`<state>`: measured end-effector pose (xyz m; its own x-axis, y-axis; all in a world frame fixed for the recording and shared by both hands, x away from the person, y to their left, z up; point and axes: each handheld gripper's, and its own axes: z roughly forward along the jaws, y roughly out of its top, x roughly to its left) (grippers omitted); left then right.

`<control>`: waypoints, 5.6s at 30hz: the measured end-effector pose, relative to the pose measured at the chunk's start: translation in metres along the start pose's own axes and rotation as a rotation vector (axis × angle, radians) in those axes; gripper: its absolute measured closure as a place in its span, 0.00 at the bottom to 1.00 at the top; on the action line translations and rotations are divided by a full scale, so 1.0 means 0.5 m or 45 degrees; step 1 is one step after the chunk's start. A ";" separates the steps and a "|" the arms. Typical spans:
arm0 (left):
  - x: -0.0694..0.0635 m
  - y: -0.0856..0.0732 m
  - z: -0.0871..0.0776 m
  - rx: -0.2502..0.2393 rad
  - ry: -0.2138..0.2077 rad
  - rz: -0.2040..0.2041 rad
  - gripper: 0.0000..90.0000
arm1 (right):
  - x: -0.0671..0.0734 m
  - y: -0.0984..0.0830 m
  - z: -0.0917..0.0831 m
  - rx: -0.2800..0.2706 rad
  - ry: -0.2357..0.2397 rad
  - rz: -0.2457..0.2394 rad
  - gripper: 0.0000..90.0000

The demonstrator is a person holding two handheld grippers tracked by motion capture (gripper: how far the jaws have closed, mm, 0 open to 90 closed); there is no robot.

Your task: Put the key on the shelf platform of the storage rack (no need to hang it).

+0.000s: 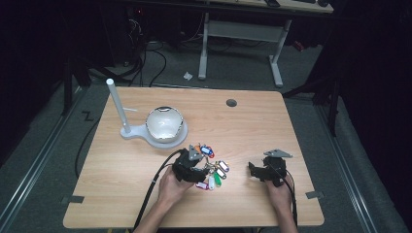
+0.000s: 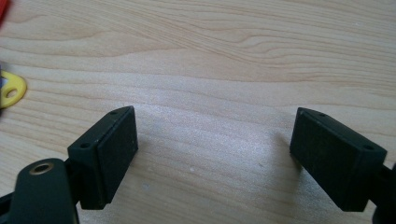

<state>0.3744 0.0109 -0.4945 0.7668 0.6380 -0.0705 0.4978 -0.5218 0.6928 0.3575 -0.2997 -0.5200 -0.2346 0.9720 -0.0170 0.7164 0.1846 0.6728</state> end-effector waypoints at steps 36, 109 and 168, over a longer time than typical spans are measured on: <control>-0.004 -0.009 0.042 0.044 0.006 0.048 0.96 | 0.000 0.000 0.000 0.000 -0.001 -0.001 0.17; 0.122 0.076 -0.272 -0.296 -0.016 -0.082 0.97 | 0.000 0.000 0.000 -0.002 0.003 -0.002 0.17; 0.291 0.211 -0.343 -0.333 0.096 -0.205 0.97 | -0.001 0.000 0.000 0.000 0.003 -0.003 0.17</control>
<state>0.4692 0.1459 -0.3086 0.6494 0.7460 -0.1479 0.4820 -0.2533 0.8387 0.3573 -0.3001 -0.5200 -0.2380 0.9711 -0.0166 0.7158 0.1870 0.6728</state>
